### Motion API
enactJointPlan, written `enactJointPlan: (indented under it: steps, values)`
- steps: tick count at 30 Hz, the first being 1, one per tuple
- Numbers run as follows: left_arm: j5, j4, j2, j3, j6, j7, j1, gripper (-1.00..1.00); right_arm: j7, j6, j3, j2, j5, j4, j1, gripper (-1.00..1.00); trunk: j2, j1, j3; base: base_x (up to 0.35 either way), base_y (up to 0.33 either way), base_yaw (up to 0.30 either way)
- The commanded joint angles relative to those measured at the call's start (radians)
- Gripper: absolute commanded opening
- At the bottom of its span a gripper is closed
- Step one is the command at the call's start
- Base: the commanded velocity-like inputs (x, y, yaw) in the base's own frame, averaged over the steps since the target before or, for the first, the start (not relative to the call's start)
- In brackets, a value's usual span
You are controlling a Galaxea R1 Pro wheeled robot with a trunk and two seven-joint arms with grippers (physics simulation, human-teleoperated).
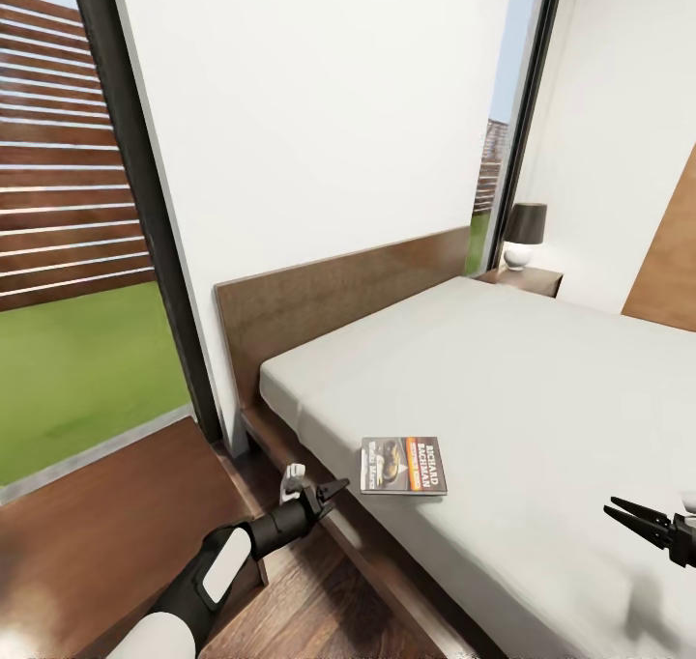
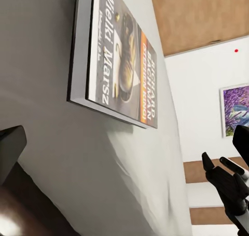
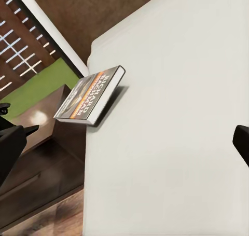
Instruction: In the bedroom, move the book from the bed onto either nightstand, and place the two sandals side by side next to the bed.
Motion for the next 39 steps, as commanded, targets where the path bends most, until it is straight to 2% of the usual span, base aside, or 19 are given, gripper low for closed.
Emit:
enactJointPlan:
  steps: [1,14,39]
  values:
    - [0.006,0.0,0.0,0.001,0.008,0.0,0.0,1.0,0.003,0.011,0.0,0.0,-0.003,0.0,-0.001,1.0,0.0,0.0,-0.001,0.0,0.0,0.0]
    - [0.006,0.0,0.0,0.001,0.008,-0.001,0.0,1.0,0.003,0.011,0.0,0.0,-0.003,0.0,-0.001,1.0,0.0,0.0,0.002,0.0,0.0,-0.103]
    - [0.006,0.0,0.0,0.001,0.008,-0.001,0.0,1.0,0.005,0.011,0.0,0.0,-0.003,0.0,-0.001,1.0,0.0,0.0,0.002,0.0,0.0,-0.044]
